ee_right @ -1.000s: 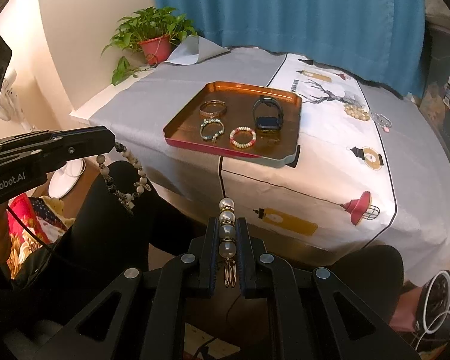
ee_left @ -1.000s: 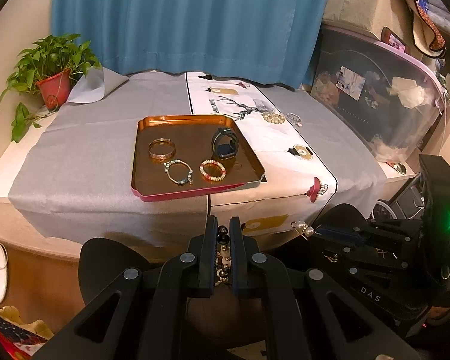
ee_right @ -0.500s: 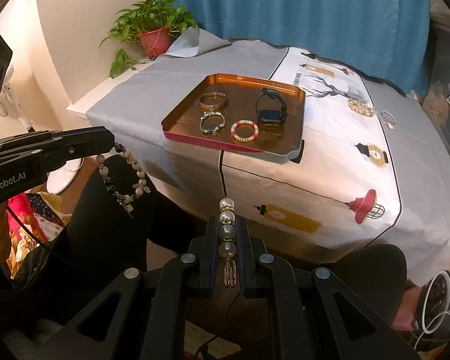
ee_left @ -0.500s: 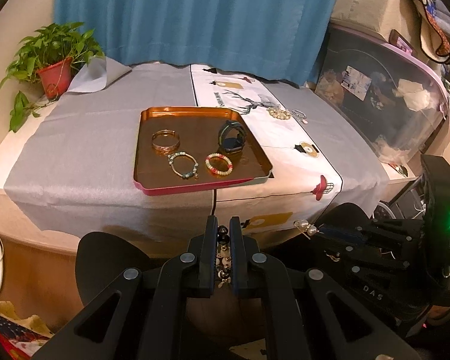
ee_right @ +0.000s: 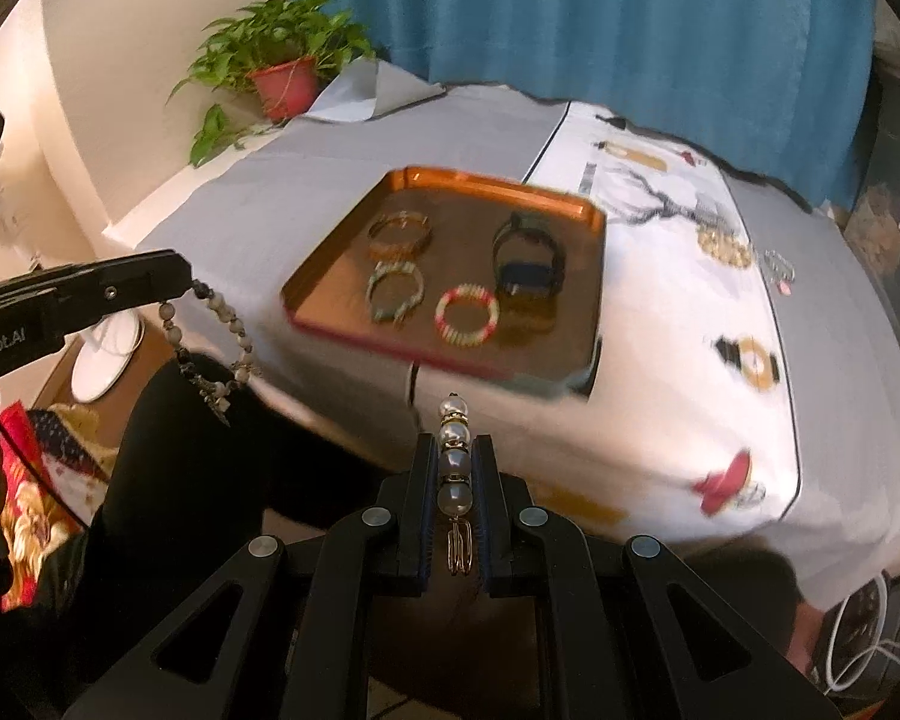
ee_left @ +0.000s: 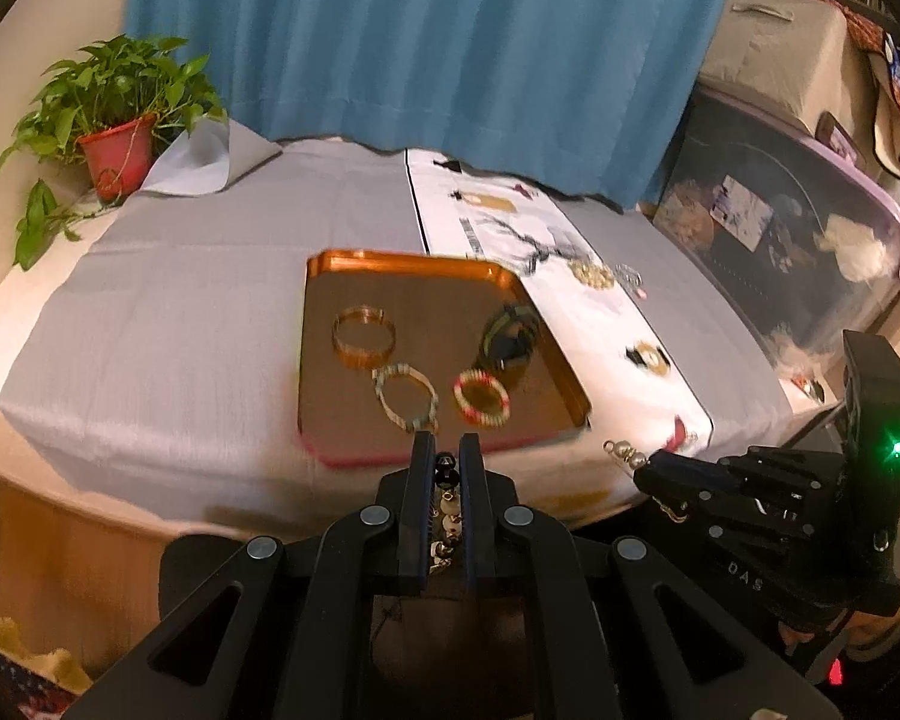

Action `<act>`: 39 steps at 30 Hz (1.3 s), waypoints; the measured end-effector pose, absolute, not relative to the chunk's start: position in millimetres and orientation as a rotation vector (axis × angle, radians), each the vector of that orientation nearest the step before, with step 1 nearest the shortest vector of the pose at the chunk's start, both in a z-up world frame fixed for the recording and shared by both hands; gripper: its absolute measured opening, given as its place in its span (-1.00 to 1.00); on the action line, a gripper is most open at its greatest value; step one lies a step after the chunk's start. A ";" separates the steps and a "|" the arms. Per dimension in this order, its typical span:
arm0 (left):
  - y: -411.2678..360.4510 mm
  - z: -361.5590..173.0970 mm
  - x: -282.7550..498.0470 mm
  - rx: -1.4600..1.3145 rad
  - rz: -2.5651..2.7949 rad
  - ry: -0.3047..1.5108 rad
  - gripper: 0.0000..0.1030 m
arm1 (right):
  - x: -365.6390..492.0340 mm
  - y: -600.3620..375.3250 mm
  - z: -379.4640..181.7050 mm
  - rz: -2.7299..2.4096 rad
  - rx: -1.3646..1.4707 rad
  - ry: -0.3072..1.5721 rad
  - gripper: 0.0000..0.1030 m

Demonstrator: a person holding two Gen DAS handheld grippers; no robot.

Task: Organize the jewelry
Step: 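Carry the pearl pendant and black-white bracelet over the orange tray and open both tools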

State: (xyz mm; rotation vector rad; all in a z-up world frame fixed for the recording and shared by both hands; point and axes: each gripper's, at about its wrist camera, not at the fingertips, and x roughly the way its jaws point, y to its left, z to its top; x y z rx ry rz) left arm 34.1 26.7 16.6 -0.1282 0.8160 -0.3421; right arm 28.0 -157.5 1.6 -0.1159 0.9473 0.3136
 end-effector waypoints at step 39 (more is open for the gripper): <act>2.8 -36.2 192.0 -0.033 -0.157 0.916 0.76 | 181.8 -206.1 -36.5 0.186 0.036 0.954 0.20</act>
